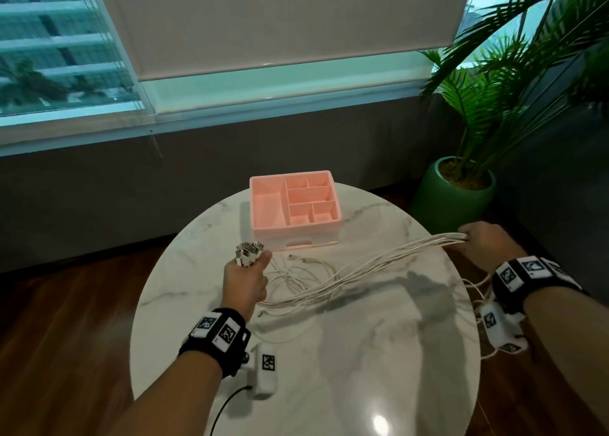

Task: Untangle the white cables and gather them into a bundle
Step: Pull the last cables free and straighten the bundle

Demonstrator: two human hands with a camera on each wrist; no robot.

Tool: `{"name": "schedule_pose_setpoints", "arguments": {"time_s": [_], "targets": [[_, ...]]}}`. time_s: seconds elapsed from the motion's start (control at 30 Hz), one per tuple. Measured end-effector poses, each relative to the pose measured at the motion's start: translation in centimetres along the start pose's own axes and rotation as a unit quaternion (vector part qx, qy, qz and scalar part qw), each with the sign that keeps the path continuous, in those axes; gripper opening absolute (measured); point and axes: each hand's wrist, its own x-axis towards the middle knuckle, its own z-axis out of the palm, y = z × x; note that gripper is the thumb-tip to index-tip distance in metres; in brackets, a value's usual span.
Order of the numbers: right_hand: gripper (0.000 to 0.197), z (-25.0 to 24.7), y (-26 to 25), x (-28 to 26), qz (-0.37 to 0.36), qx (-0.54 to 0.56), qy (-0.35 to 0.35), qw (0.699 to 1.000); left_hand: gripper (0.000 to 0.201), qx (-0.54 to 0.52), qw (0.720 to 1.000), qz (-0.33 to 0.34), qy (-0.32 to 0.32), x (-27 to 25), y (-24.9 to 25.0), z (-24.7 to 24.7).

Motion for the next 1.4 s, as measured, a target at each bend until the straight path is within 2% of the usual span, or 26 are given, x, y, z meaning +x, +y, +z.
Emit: {"name": "schedule_pose_setpoints", "arguments": {"time_s": [0.1,0.17,0.27,0.47,0.7,0.83,0.9,1.0,1.1,1.23,1.3,1.33,1.4], "targets": [[0.023,0.5,-1.1,0.0,0.019,-0.059,-0.011,0.998,0.036,0.001,1.0,0.009,0.015,0.6,-0.6,-1.0],[0.019,2.3,-1.4,-0.1,0.008,-0.106,-0.025,0.994,0.038,-0.012,0.999,0.002,0.035,0.9,-0.7,-2.1],[0.017,6.1,-1.3,-0.4,-0.019,-0.16,-0.071,0.984,0.028,-0.041,0.997,-0.012,0.07,1.5,-0.7,-4.1],[0.017,12.4,-0.8,-1.7,0.001,-0.109,-0.162,0.981,0.036,-0.02,0.993,-0.011,0.118,1.4,-0.6,-5.8],[0.023,13.6,-0.8,-1.4,0.017,-0.125,-0.138,0.982,0.032,-0.011,0.991,0.012,0.13,1.4,-0.5,-6.1],[0.016,13.6,-1.3,-1.8,-0.003,-0.21,-0.116,0.971,0.035,-0.033,0.986,0.031,0.161,1.9,0.0,-5.8],[0.014,13.5,-1.2,-1.6,-0.016,-0.216,-0.121,0.969,0.036,-0.049,0.981,0.048,0.183,2.1,0.4,-5.7],[0.01,13.5,-0.6,-1.0,-0.025,-0.15,-0.169,0.974,0.042,-0.094,0.972,0.083,0.2,2.4,0.9,-5.4],[0.015,13.8,-0.1,-0.7,-0.023,-0.113,-0.183,0.976,0.044,-0.113,0.969,0.1,0.198,2.5,1.3,-4.9],[0.019,14.3,-0.5,-1.0,-0.001,-0.102,-0.203,0.974,0.044,-0.112,0.971,0.075,0.195,2.8,1.7,-4.2],[0.024,14.2,-1.2,-1.2,0.007,-0.109,-0.237,0.965,0.043,-0.118,0.971,0.066,0.195,2.9,1.7,-3.9],[0.031,14.1,-1.7,-1.3,0.003,-0.107,-0.253,0.962,0.042,-0.116,0.972,0.065,0.193,3.0,1.6,-3.7],[0.059,13.6,-3.1,-1.1,-0.03,-0.079,-0.281,0.956,0.042,-0.108,0.974,0.064,0.19,2.9,1.6,-3.5]]}}
